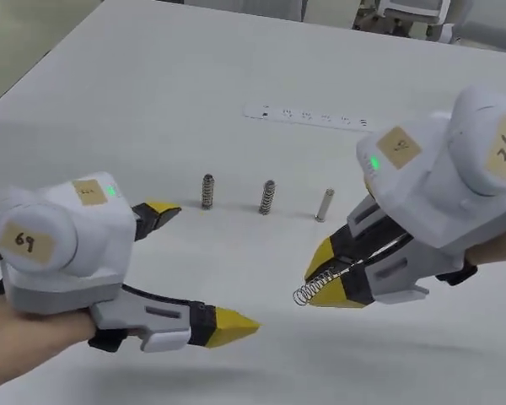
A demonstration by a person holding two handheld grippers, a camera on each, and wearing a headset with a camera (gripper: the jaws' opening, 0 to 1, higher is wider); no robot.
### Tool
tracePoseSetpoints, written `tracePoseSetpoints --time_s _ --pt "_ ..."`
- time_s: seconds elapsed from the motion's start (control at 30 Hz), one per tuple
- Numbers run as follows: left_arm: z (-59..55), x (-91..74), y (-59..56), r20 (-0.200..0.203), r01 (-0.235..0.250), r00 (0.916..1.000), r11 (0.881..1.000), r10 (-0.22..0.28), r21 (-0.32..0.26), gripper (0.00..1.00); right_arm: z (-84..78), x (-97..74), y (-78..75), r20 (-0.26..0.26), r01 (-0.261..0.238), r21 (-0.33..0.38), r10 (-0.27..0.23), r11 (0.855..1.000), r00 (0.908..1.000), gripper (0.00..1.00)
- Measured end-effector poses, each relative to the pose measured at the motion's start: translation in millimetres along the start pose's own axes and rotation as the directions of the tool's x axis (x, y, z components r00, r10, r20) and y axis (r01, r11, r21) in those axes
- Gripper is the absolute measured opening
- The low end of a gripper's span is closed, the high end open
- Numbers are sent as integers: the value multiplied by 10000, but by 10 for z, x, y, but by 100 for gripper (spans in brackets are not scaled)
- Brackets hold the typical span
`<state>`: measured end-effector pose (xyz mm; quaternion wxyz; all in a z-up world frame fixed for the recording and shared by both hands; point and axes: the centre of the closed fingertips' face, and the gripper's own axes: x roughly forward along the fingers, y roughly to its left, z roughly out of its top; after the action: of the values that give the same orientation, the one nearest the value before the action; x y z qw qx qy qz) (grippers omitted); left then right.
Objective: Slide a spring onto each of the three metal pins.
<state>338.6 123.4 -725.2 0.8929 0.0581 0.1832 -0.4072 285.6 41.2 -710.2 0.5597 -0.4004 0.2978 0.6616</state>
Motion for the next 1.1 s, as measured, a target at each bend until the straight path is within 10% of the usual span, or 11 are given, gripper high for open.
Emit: tracePoseSetpoints --time_s 0.57,1.1 --pt "-129 -173 238 7 -935 9956 9936 937 -639 98 -167 27 -183 -290 -154 131 158 9998 9995 8" --pt "-162 -118 265 -234 -629 9978 9968 618 -496 96 -432 -316 -1062 -962 790 194 -768 9967 9924 8"
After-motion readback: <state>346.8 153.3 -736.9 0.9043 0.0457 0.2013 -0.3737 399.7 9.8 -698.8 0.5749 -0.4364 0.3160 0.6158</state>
